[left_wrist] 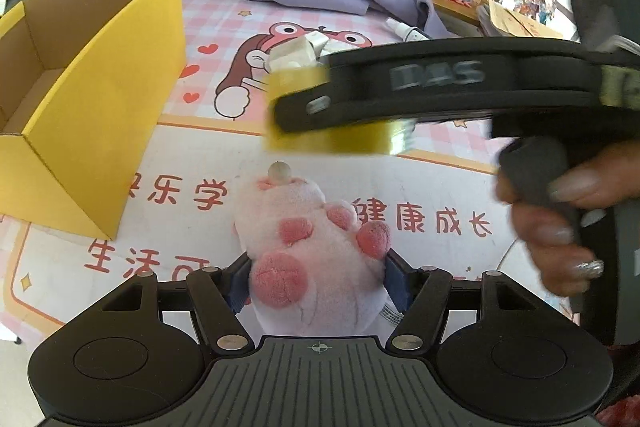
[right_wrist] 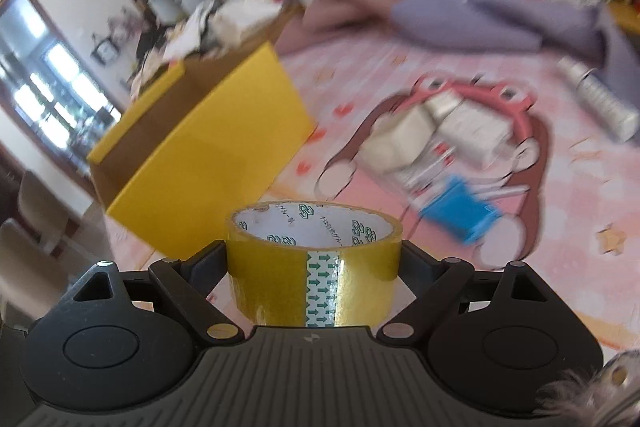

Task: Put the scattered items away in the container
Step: 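Grasp the yellow tape roll with the right tool and pull it off while the left tool holds the pig, then carry the pig in the left tool while the right tool carries the tape toward the yellow box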

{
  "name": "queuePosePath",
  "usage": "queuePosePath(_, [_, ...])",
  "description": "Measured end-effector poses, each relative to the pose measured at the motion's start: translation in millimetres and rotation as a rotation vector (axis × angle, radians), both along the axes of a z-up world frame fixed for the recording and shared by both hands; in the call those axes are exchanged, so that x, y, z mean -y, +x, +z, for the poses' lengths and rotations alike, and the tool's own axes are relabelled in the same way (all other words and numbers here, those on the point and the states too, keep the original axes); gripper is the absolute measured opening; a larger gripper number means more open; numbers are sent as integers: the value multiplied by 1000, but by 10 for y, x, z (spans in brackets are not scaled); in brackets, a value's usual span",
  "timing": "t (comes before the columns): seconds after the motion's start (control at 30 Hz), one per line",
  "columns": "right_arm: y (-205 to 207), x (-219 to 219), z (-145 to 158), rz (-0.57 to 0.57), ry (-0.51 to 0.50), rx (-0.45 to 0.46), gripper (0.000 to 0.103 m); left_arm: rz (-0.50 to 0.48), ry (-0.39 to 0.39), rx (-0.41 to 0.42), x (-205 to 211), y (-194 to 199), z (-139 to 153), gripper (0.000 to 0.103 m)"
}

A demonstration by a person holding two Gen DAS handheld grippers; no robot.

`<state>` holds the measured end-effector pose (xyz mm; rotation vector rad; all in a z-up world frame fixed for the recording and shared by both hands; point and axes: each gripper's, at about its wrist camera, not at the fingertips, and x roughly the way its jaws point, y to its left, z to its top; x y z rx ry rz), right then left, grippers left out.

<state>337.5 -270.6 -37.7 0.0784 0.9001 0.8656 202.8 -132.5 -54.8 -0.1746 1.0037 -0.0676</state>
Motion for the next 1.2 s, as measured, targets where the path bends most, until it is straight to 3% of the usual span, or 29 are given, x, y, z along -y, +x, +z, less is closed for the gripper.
queuePosePath(0.13, [-79, 220, 40, -86, -47, 100, 89, 25, 5, 5, -72, 2, 15, 65])
queuePosePath(0.27, [-177, 369, -39, -98, -133, 151, 89, 21, 6, 3, -72, 16, 11, 65])
queuePosePath(0.47, [-278, 394, -260, -94, -263, 143, 89, 12, 18, 1, -47, -5, -4, 70])
queuePosePath(0.63, [-306, 368, -315, -86, -324, 144, 90, 21, 12, -16, -50, 15, -34, 81])
queuePosePath(0.73, [-294, 358, -373, -82, -363, 119, 90, 26, 22, -35, -34, 38, -72, 82])
queuePosePath(0.97, [-272, 351, -421, -83, -388, 101, 90, 47, -1, -34, -63, 42, -124, 81])
queuePosePath(1.2, [-316, 346, -383, -90, -363, 114, 89, 48, 3, -2, -75, 8, -71, 66])
